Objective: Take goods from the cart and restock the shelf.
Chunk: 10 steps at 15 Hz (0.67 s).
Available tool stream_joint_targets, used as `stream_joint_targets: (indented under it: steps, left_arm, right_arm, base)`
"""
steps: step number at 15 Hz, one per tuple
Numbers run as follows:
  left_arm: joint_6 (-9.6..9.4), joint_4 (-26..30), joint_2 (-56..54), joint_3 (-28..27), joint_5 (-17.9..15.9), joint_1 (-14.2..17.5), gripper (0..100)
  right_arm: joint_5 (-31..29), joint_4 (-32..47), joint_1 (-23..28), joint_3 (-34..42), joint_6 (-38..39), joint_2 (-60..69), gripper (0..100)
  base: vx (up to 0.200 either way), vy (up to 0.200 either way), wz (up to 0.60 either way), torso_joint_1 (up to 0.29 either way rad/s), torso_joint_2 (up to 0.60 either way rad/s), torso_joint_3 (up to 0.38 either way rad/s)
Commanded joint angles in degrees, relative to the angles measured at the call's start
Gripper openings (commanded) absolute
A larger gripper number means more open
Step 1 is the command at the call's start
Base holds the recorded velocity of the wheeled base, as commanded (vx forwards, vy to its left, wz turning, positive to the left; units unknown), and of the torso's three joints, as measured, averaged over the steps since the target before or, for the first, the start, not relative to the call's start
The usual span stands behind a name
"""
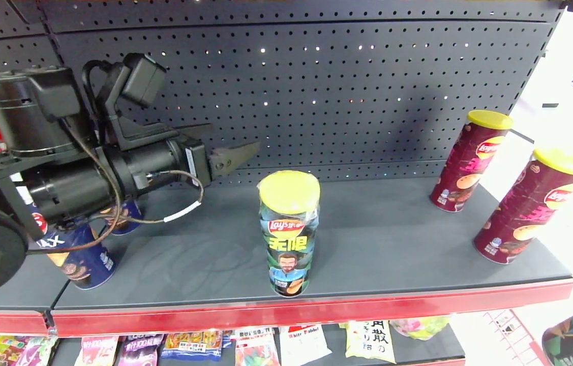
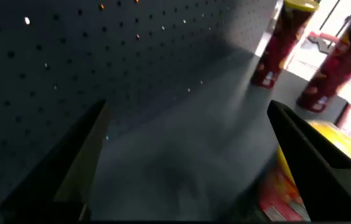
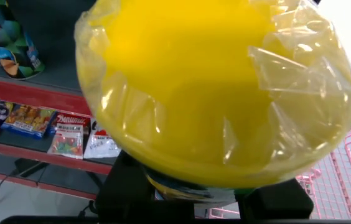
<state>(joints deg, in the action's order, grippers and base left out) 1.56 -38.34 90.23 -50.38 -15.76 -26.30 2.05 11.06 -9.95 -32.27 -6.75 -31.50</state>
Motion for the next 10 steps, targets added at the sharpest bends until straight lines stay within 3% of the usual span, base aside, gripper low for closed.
stream_joint_targets:
  steps: [1, 3, 7, 10]
  left_arm:
    - [-0.15, 5.2, -7.18, 4.15, 0.47, -0.25, 100]
    - [-2.88, 8.19, -12.98, 10.66, 0.38, 0.28, 100]
    - [-3.23, 8.37, -24.32, 23.4, 0.73, 3.0, 100]
    - [-3.67, 12.15, -34.69, 30.34, 1.08, 3.27, 100]
  right_arm:
    - [1.12, -0.07, -4.2, -7.81, -0.28, -11.65, 0]
    - [2.35, -1.74, -8.42, -11.76, -0.01, -19.12, 0]
    - [7.09, -15.1, -9.04, -14.84, -0.01, -35.82, 0]
    - [9.29, -16.77, -9.92, -23.98, -0.1, -47.69, 0]
  base:
    - [0.0, 0.0, 0.0, 0.0, 0.0, 0.0]
    - [0.0, 0.0, 0.0, 0.0, 0.0, 0.0]
    - [0.0, 0.0, 0.0, 0.0, 0.0, 0.0]
    - [0.0, 0.0, 0.0, 0.0, 0.0, 0.0]
